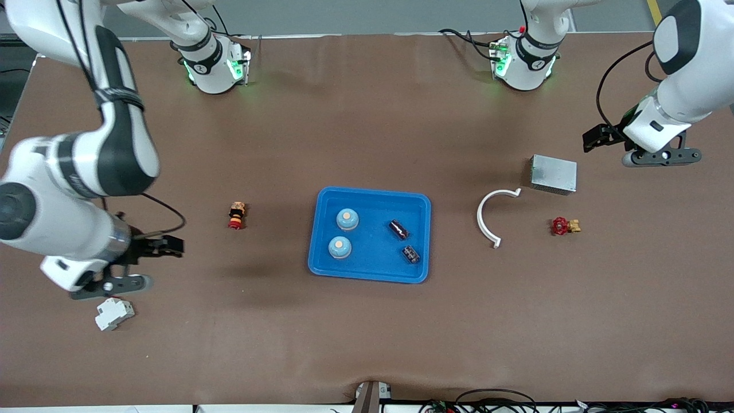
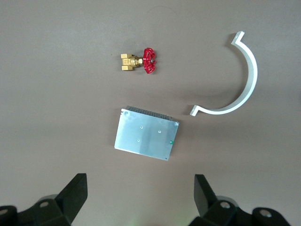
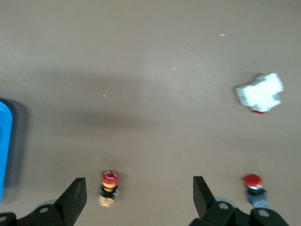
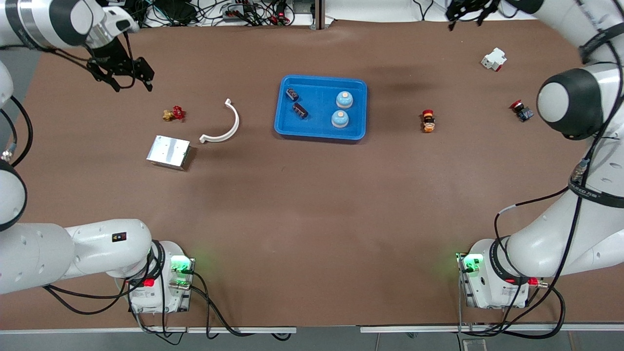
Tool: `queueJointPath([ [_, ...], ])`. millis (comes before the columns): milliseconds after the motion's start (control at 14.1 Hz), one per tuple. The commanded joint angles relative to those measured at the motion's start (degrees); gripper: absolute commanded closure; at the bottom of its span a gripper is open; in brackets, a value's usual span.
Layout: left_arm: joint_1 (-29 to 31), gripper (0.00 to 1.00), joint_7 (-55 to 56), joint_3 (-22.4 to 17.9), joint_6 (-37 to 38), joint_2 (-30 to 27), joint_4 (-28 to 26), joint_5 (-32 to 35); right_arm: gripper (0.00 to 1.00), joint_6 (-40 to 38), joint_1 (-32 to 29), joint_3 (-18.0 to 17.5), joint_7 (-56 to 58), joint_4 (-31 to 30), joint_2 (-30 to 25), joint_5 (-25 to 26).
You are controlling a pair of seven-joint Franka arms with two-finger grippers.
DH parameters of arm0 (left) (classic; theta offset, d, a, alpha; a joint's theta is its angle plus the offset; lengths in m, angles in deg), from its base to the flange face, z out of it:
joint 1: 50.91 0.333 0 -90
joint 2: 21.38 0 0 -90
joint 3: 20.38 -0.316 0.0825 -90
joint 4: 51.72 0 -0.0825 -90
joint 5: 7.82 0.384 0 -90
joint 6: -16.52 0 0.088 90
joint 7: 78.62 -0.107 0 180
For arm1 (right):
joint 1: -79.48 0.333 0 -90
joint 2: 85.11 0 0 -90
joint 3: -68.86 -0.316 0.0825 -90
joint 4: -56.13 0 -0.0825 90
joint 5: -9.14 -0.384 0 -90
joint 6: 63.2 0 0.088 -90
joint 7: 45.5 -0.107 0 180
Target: Place electrolytic capacitor and blue bell in tray
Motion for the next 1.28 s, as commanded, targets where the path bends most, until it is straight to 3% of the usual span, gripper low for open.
queueJointPath([
  [0, 1.3, 0.0, -3.0, 0.4, -3.3, -4.9, -5.7, -1.4, 0.0, -3.1, -3.5, -1.2, 2.3, -2.5, -5.9, -0.2],
  [213, 1.2, 0.0, -2.8, 0.4, -3.5, -4.9, -4.8, -1.5, 0.0, -3.4, -4.4, -1.1, 1.7, -6.5, -12.4, 0.2],
  [427, 1.3, 0.0, -1.3, 0.3, -2.1, -3.2, 1.6, -1.5, 0.0, -4.0, -4.4, -1.0, -2.2, -10.7, -18.6, 0.2],
  [640, 1.4, 0.0, 0.8, -0.1, 6.8, 1.2, 15.7, -1.2, 0.0, -4.1, -5.5, -1.1, -8.1, -16.6, -24.3, -0.7],
  [782, 1.7, 0.0, 1.5, -0.1, 15.8, 8.1, 30.1, -0.9, 0.0, -4.3, -5.9, -1.1, -8.6, -20.2, -28.5, -0.7],
  [925, 1.1, 0.0, 1.4, 0.2, 19.7, 14.6, 39.8, -0.7, 0.0, -6.7, -6.8, -1.1, -8.6, -20.5, -30.2, -0.7],
  [996, 0.7, 0.0, 1.3, 0.5, 20.0, 16.1, 42.5, -0.6, 0.0, -7.4, -7.2, -1.1, -8.6, -20.6, -30.8, -0.7],
  [1209, 0.4, 0.0, 0.6, 0.7, 20.0, 19.4, 43.3, 0.2, 0.0, -8.7, -7.3, -1.1, -8.7, -20.6, -31.1, -0.7],
])
